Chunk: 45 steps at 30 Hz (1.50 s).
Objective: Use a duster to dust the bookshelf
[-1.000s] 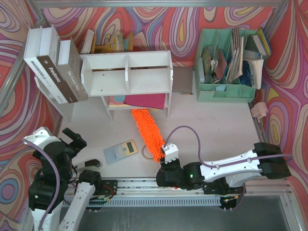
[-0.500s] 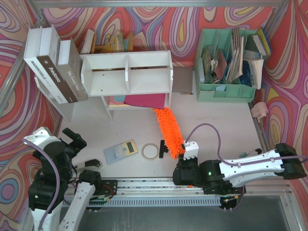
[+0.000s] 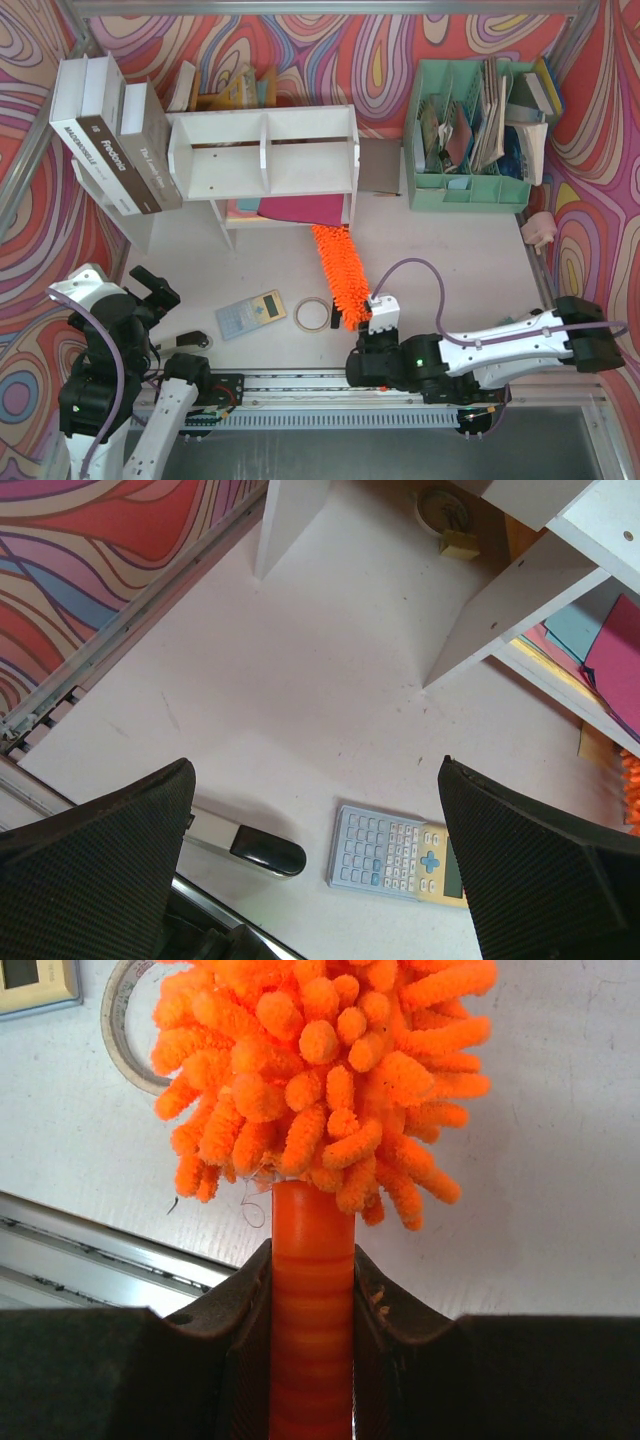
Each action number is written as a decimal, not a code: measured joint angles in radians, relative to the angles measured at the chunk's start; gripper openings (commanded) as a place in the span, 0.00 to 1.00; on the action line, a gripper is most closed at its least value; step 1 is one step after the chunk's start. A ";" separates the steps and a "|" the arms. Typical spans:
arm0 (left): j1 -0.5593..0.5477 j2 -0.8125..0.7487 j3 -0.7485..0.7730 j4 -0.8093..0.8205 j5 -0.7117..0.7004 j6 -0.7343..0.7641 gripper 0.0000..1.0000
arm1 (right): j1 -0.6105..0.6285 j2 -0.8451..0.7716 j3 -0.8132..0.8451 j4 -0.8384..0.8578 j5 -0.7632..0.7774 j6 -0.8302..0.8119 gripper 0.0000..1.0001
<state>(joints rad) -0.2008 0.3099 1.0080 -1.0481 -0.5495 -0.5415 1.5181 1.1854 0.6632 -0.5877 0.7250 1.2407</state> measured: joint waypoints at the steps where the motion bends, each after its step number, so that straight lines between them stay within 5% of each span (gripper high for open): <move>1: 0.000 0.000 0.000 0.000 0.000 0.000 0.99 | 0.000 -0.027 -0.010 -0.009 0.000 0.009 0.00; 20: 0.005 0.000 0.000 0.000 0.000 0.000 0.99 | 0.000 0.003 -0.088 0.001 -0.038 0.053 0.00; 29: 0.005 0.000 0.000 0.000 0.000 0.000 0.98 | -0.005 -0.052 0.024 0.013 -0.024 -0.062 0.00; 45: 0.005 0.000 0.000 0.000 0.000 0.000 0.98 | -0.013 0.087 -0.009 0.167 -0.077 -0.206 0.00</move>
<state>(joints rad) -0.1963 0.3099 1.0080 -1.0477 -0.5495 -0.5411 1.5047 1.2728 0.6540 -0.4210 0.6476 1.0351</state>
